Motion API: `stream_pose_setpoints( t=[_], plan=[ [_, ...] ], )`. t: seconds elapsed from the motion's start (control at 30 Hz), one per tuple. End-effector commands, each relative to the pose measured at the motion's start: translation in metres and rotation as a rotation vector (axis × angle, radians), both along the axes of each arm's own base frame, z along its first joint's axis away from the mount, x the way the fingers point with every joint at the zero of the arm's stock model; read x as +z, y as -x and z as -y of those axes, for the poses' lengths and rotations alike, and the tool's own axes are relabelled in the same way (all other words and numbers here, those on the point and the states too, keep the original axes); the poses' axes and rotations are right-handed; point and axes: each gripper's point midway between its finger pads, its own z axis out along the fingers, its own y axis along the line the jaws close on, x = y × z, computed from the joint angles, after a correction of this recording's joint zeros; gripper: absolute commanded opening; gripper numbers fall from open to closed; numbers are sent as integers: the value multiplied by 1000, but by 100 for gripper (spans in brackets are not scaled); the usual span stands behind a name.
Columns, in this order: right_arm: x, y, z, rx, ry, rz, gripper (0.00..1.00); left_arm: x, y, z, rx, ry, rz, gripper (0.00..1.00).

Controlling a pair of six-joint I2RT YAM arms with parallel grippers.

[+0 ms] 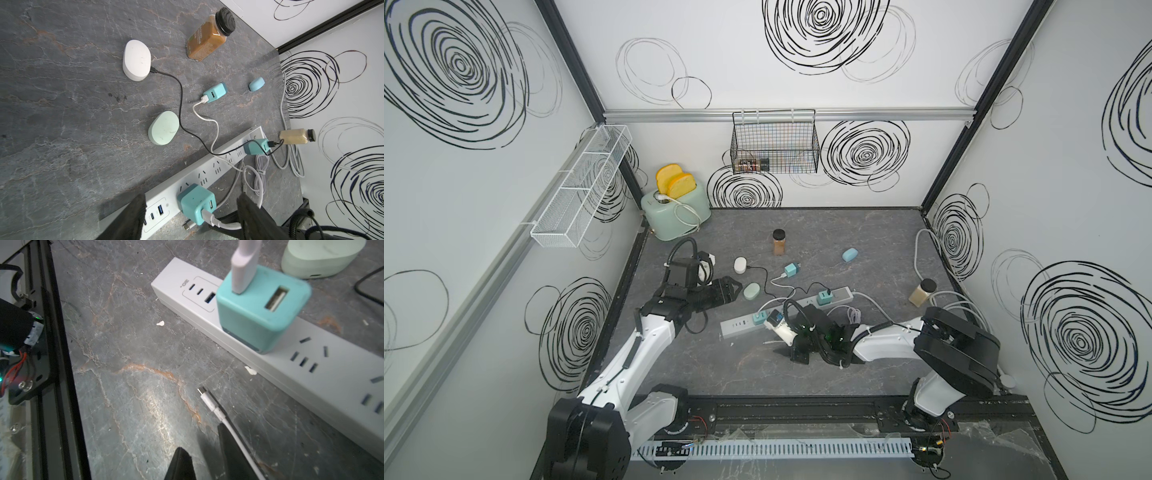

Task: Charge the bluetooth headset
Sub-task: Pick up the charging cable from the center of the board.

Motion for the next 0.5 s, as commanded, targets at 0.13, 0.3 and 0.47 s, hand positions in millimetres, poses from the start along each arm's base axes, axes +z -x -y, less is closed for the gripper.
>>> stream_pose_setpoints(
  t=[0.13,0.3,0.47],
  plan=[
    [0,-9,-20,43,-20,48,29,-2,2,-4,-5,-2,19,73],
    [-5,-11,-24,41,-23,42,28,-5,2,-5,-6,0,13,73],
    [-14,-12,-21,32,-20,21,16,-6,1,-6,1,-5,9,73]
  ],
)
